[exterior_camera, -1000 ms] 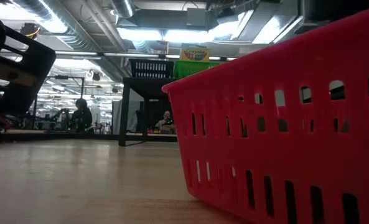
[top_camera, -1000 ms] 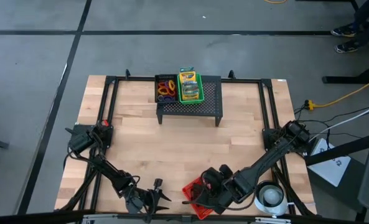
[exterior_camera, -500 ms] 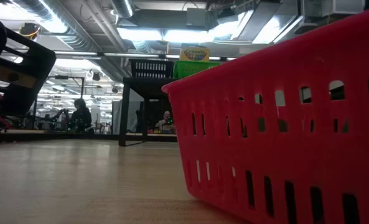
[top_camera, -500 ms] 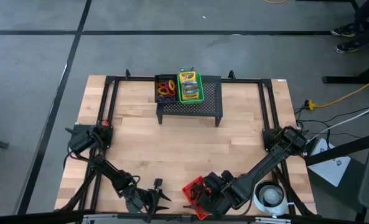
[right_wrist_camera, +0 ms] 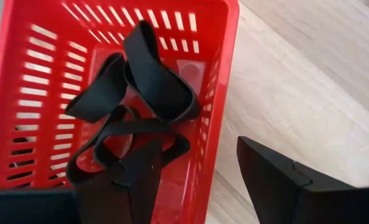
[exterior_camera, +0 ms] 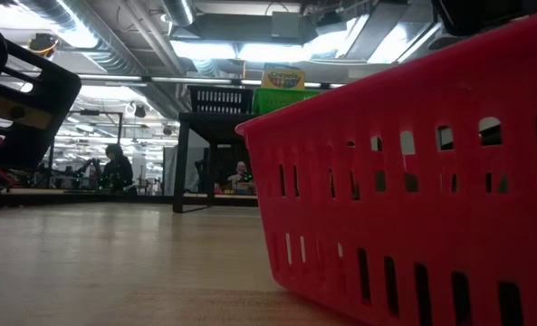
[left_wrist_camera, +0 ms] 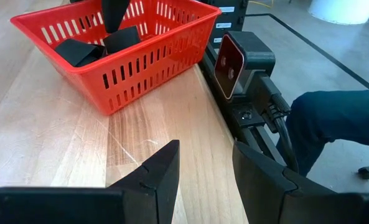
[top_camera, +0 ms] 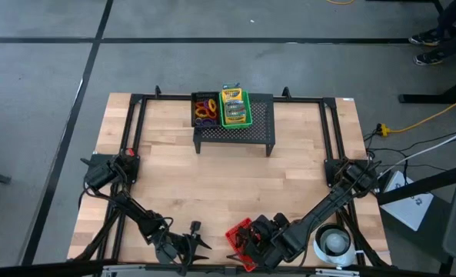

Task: Pick & Place Office Desk Supplies
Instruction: Put the red bin on the shelf

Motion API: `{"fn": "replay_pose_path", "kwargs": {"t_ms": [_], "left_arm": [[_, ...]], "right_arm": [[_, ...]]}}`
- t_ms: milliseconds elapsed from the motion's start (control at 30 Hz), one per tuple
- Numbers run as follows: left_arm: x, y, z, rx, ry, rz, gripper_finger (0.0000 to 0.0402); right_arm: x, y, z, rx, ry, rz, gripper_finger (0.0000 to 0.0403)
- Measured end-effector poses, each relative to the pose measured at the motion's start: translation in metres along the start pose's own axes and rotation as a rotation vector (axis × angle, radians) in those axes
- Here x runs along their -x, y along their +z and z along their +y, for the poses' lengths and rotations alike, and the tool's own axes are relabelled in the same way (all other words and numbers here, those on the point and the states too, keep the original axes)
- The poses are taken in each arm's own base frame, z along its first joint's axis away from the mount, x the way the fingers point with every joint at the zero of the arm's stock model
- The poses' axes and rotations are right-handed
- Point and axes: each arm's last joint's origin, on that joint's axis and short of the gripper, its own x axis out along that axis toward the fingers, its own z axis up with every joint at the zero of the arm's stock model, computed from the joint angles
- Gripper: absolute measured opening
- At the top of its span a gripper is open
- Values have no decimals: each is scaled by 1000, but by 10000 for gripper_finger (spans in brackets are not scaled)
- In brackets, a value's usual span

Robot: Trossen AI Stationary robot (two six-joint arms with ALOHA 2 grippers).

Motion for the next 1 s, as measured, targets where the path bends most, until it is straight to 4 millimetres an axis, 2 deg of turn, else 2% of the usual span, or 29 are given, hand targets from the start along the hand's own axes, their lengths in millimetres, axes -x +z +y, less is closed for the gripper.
{"fn": "replay_pose_path", "kwargs": {"t_ms": [133, 233, 533, 800, 1000], "left_arm": [[0, 0, 0, 0, 0, 0, 143], [0, 0, 0, 0, 0, 0, 143], [0, 0, 0, 0, -1, 0, 143], [0, 0, 0, 0, -1, 0, 143], [0, 0, 0, 1, -1, 0, 143]], "right_arm": [[0, 0, 0, 0, -3, -12, 197], [0, 0, 0, -4, -3, -12, 168], [0, 1, 0, -2, -3, -8, 14], [0, 5, -1, -7, -7, -28, 7], [12, 19, -1, 19, 19, -35, 5]]}}
